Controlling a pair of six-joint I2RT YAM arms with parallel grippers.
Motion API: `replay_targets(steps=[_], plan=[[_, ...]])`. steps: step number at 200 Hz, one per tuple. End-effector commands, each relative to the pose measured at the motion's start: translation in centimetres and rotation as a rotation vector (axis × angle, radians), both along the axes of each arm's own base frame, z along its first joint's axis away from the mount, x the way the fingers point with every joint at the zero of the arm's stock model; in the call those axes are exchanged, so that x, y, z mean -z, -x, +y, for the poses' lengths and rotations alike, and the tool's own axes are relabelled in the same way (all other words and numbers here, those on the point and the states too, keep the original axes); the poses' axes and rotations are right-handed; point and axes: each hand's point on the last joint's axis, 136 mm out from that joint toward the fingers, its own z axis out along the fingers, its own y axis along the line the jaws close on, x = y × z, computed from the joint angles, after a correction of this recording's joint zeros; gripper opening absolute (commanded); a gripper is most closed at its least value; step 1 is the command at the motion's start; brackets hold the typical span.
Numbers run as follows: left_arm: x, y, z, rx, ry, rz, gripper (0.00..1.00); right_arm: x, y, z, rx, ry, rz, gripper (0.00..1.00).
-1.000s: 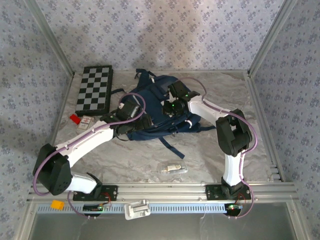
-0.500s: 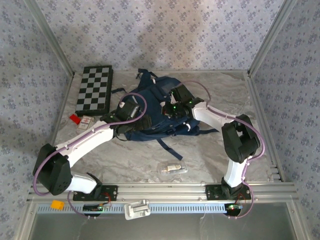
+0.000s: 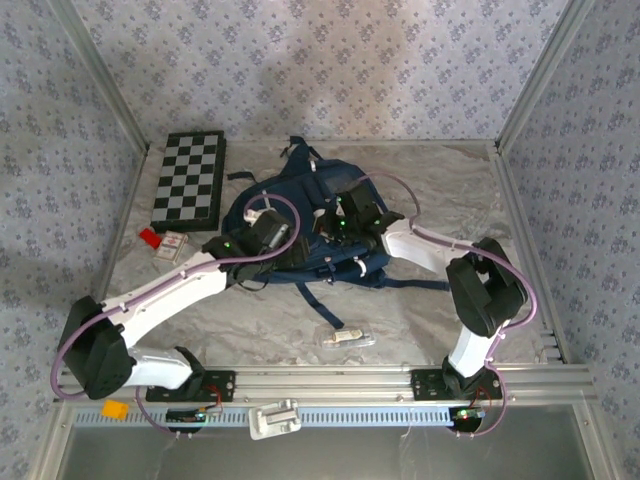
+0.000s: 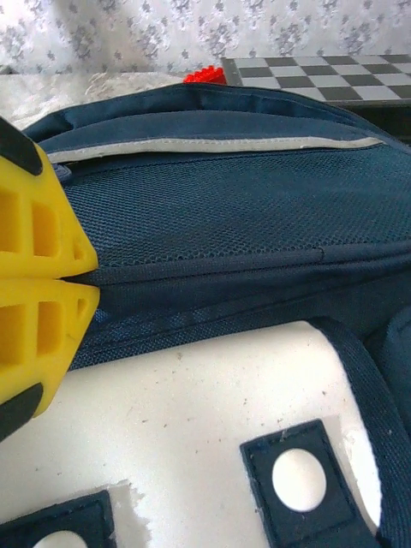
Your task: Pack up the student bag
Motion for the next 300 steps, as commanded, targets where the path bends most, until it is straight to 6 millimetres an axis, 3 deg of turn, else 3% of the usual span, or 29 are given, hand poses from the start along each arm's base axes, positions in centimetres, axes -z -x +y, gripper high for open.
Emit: replay_targets(steps=[1,112,217,246,277,300], plan=[[0.7,0.3,0.8,-0.094,-0.033,-0.004,1.0,-5.2,-1.0,0.2,0.067,-0.136,-0.102,0.0],[3.2,-0.2,-2.4,-0.176,0.039,0.02,1.0,-5.8,-1.2,-0.5,0.111,-0.166,-0.114,0.0],[4.1,-2.7,-0.7,-0.339,-0.019,-0.052,1.0,-5.8,-1.4,-0.9,0.124,-0.185,-0.119,0.0],[4.1,-2.0,0.0,-0.32,-0.006,-0.057,0.89,-5.9,-1.5,-1.4,0.128,-0.186,-0.121,0.0],[4.4,-1.0,1.1,-0.308,-0.009,-0.036,0.71,-6.1,-1.6,-1.6,0.129,-0.179,-0.129,0.0],[4.1,-1.0,0.4,-0.247,0.018,-0.037,0.6,-6.0,-1.6,-1.4,0.126,-0.18,-0.127,0.0]])
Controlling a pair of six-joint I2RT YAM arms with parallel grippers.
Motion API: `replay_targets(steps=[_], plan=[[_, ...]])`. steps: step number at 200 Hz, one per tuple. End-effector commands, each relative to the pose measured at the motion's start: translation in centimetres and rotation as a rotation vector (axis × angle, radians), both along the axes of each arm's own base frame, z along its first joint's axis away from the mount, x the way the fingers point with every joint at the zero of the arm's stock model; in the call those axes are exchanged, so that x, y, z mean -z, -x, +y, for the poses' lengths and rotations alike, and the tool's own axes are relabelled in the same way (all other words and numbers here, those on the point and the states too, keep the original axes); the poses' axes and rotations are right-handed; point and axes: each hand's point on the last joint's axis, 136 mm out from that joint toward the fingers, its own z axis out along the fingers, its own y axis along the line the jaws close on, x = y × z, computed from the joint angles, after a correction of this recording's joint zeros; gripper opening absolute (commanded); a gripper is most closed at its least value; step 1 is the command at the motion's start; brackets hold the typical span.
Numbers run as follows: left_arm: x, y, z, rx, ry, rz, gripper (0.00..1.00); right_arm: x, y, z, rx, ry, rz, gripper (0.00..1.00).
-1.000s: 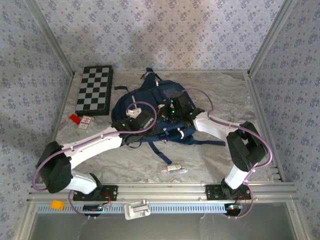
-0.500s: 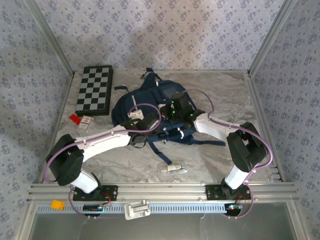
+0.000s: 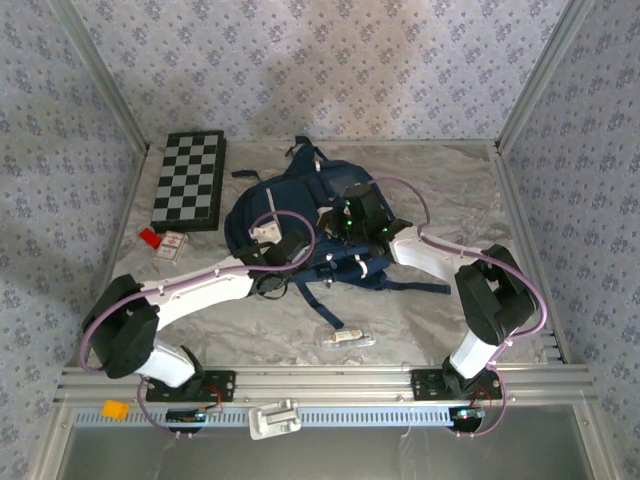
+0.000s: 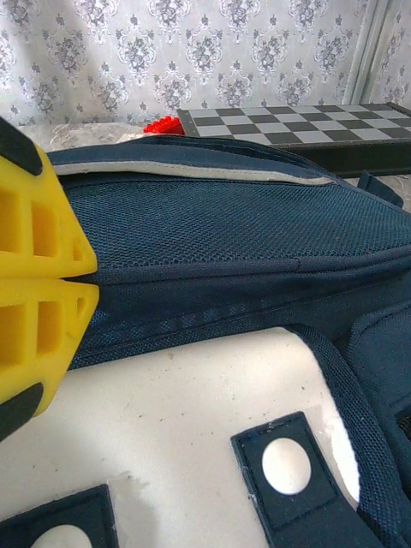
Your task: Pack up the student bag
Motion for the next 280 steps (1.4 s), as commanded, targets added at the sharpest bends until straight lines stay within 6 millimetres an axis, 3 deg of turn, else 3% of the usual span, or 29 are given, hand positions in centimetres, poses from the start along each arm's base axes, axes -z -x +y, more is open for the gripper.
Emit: replay_targets(steps=[1,38,110,162,206,236,278,280], plan=[[-0.6,-0.3,0.9,0.011,-0.003,-0.016,0.6,-4.4,-1.0,-0.4,0.022,-0.069,-0.105,0.0],[-1.2,-1.3,-0.1,0.078,-0.009,0.0,0.42,-4.1,-1.0,0.2,0.009,-0.069,-0.097,0.0],[-1.4,-2.4,-3.3,0.116,0.121,0.01,0.38,-3.1,-1.2,0.6,-0.002,-0.059,-0.077,0.0],[-1.5,-2.9,-2.9,0.123,0.098,0.003,0.16,-2.8,-1.3,0.0,-0.01,-0.04,-0.07,0.0],[-2.9,-2.4,-0.6,0.198,0.045,-0.039,0.0,-2.6,-1.5,-1.6,-0.036,-0.038,-0.046,0.0],[-3.3,-2.5,0.3,0.323,0.009,-0.058,0.0,-2.2,-2.0,-2.2,-0.072,-0.002,-0.027,0.0],[-3.3,-1.2,-1.2,0.54,-0.024,-0.038,0.0,-1.4,-3.2,-2.4,-0.075,0.008,-0.005,0.0],[-3.3,-1.1,-1.3,0.55,-0.021,-0.034,0.0,-2.3,-3.7,-2.2,-0.074,0.001,-0.024,0.0]])
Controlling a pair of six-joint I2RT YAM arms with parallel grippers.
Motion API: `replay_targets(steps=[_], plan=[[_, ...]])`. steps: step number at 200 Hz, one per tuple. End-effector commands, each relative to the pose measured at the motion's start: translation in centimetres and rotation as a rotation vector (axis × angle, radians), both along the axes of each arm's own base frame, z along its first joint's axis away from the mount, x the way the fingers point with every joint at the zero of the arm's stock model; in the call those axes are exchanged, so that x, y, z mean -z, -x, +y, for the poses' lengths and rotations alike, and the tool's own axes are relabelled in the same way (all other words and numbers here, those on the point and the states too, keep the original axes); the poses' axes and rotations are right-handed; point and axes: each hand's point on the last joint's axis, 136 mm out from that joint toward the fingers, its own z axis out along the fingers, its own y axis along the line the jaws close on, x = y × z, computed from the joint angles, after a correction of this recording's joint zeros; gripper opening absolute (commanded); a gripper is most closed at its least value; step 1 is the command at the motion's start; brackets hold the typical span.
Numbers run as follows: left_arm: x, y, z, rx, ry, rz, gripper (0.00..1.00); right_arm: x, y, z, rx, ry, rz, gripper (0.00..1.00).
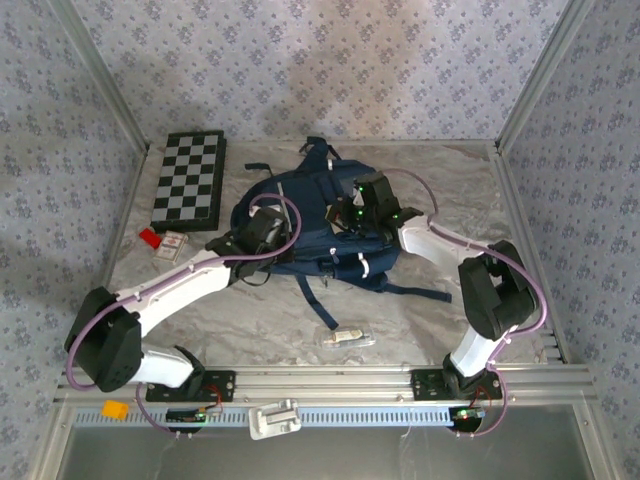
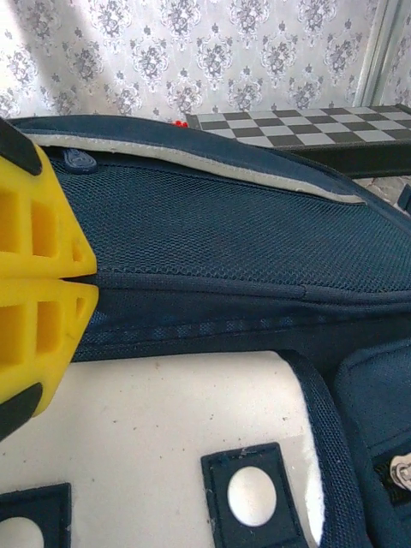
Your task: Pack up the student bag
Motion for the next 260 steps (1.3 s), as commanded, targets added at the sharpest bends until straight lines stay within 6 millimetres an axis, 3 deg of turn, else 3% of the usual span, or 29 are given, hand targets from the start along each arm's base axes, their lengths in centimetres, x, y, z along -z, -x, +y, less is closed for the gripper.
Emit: replay_targets(steps=[1,28,49,67,87,112,129,150,171,243,260], plan=[[-0.4,1.0,-0.7,0.163,-0.039,-0.014,0.0,-2.3,-2.3,-0.2,-0.006,0.0,-0.066,0.0],[-0.7,1.5,-2.9,0.188,0.041,0.031,0.0,-2.4,-4.2,-0.1,-0.021,0.032,-0.065,0.0],[-1.3,2.0,-7.2,0.247,0.128,0.043,0.0,-2.8,-5.9,-0.2,-0.011,0.038,-0.081,0.0],[-0.8,2.1,-10.0,0.277,0.121,0.068,0.0,-2.6,-6.8,0.3,-0.057,0.034,-0.049,0.06],[-0.4,1.7,-11.1,0.26,0.118,0.092,0.0,-2.5,-6.5,-0.4,-0.064,0.045,-0.039,0.17],[-0.4,1.4,-11.2,0.253,0.124,0.081,0.0,-2.9,-4.8,-2.8,-0.051,0.075,-0.029,0.37],[-0.3,1.5,-11.0,0.266,0.108,0.067,0.0,-2.5,-3.0,-4.2,-0.045,0.057,0.011,0.42],[-0.1,1.6,-10.6,0.28,0.081,0.056,0.0,-2.8,-0.5,-3.8,-0.048,-0.011,0.021,0.45],[-0.2,1.8,-10.2,0.293,0.061,0.043,0.0,-0.7,1.9,-2.8,-0.035,-0.047,0.084,0.46],[-0.7,2.1,-9.8,0.345,0.029,0.006,0.0,1.7,1.9,0.2,0.032,-0.143,0.137,0.42],[-0.8,2.2,-10.0,0.368,0.025,0.005,0.0,2.0,1.8,0.6,0.041,-0.164,0.143,0.37]])
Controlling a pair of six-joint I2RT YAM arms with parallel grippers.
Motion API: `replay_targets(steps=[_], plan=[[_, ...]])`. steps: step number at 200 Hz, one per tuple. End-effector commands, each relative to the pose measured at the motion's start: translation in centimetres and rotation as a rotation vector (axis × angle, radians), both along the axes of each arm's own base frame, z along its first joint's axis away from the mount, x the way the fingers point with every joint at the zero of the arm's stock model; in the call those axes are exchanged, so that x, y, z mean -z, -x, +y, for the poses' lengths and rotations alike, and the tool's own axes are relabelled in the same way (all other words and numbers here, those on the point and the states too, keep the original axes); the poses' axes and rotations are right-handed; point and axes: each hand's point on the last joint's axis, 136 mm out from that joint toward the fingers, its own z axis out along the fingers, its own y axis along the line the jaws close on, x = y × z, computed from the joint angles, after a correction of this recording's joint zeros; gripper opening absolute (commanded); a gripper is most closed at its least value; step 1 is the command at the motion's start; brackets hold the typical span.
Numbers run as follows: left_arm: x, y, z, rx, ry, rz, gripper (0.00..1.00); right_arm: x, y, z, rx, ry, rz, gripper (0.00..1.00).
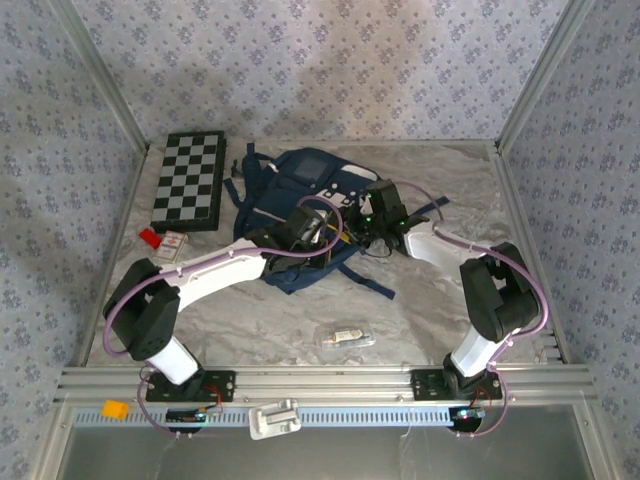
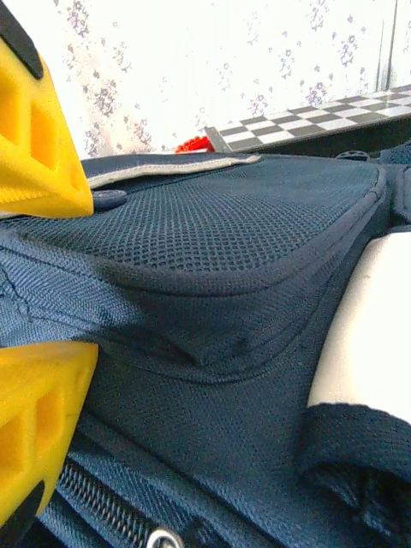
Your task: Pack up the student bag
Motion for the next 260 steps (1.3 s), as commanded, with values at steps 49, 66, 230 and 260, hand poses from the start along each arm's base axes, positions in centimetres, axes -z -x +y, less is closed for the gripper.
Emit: replay_targets(steps=[49,66,230,260], plan=[[-1.8,1.3,-0.7,0.127,0.007,-0.033,0.0,1.4,-0.1,0.3,0.015,0.012,-0.003,0.12],[-1.8,2.0,-0.7,0.168,0.008,-0.026,0.0,1.2,0.1,-0.3,0.01,0.024,-0.016,0.06],[-1.5,1.7,3.8,0.229,0.004,-0.003,0.0,-2.8,-3.8,-5.7,-0.045,0.125,-0.115,0.0],[-2.3,1.9,0.6,0.235,0.074,-0.019,0.0,-3.8,-4.8,-5.3,-0.065,0.115,-0.122,0.23]])
